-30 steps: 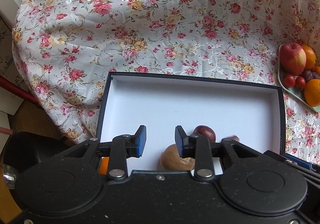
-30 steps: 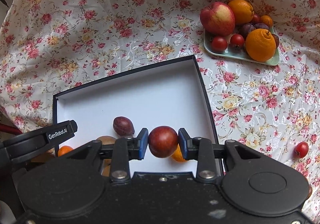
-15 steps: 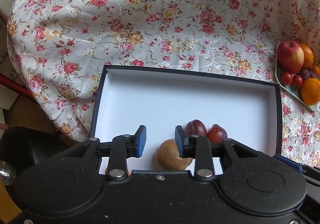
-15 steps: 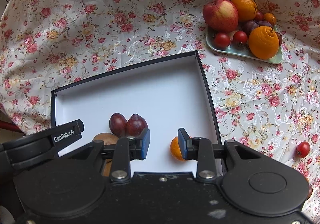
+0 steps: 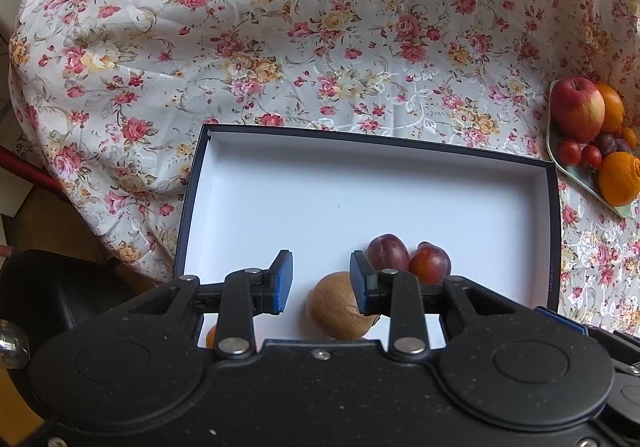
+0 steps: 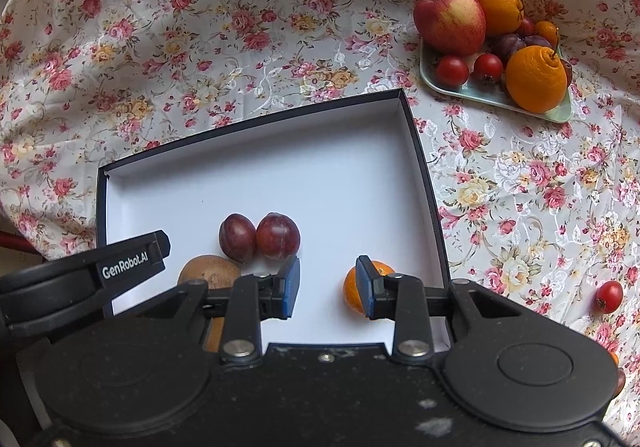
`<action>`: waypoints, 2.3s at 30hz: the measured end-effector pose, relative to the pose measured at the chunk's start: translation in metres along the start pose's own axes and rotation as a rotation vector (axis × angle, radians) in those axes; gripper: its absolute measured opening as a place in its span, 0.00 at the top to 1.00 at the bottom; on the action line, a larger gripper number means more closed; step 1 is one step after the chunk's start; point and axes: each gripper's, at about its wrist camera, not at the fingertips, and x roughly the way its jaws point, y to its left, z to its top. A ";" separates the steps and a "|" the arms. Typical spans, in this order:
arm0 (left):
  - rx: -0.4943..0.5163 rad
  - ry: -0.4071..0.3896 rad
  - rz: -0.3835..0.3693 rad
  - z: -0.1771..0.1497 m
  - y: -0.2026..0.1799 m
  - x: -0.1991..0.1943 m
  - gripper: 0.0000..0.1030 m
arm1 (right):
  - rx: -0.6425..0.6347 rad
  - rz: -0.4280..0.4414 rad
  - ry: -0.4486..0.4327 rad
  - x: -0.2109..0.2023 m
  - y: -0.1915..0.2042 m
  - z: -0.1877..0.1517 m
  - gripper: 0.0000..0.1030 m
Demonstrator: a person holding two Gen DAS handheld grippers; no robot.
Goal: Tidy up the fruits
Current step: 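Raise both open tools and move them back toward the loose fruit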
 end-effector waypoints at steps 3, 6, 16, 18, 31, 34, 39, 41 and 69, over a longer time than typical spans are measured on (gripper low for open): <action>-0.011 0.017 -0.014 0.000 0.002 0.002 0.60 | -0.001 0.001 0.003 0.001 0.000 0.000 0.67; -0.014 0.020 -0.015 0.000 0.002 0.002 0.60 | -0.004 -0.002 0.008 0.002 0.001 0.000 0.67; -0.014 0.023 -0.025 0.000 0.000 0.000 0.60 | -0.003 0.001 0.025 0.006 0.002 0.000 0.67; -0.013 0.024 -0.029 -0.001 -0.001 -0.001 0.60 | -0.004 0.002 0.027 0.006 0.002 0.000 0.67; 0.049 0.018 -0.054 -0.008 -0.031 -0.010 0.60 | 0.007 -0.010 0.038 0.001 -0.006 -0.006 0.67; 0.067 0.020 -0.064 -0.011 -0.042 -0.012 0.60 | 0.012 -0.013 0.034 -0.004 -0.011 -0.008 0.67; 0.088 0.055 -0.131 -0.017 -0.061 -0.014 0.60 | 0.030 -0.020 0.033 -0.012 -0.026 -0.012 0.67; 0.102 0.066 -0.148 -0.021 -0.071 -0.014 0.60 | 0.039 -0.024 0.034 -0.015 -0.033 -0.014 0.67; 0.335 0.035 -0.150 -0.065 -0.180 -0.036 0.60 | 0.214 -0.112 0.061 -0.050 -0.155 -0.052 0.67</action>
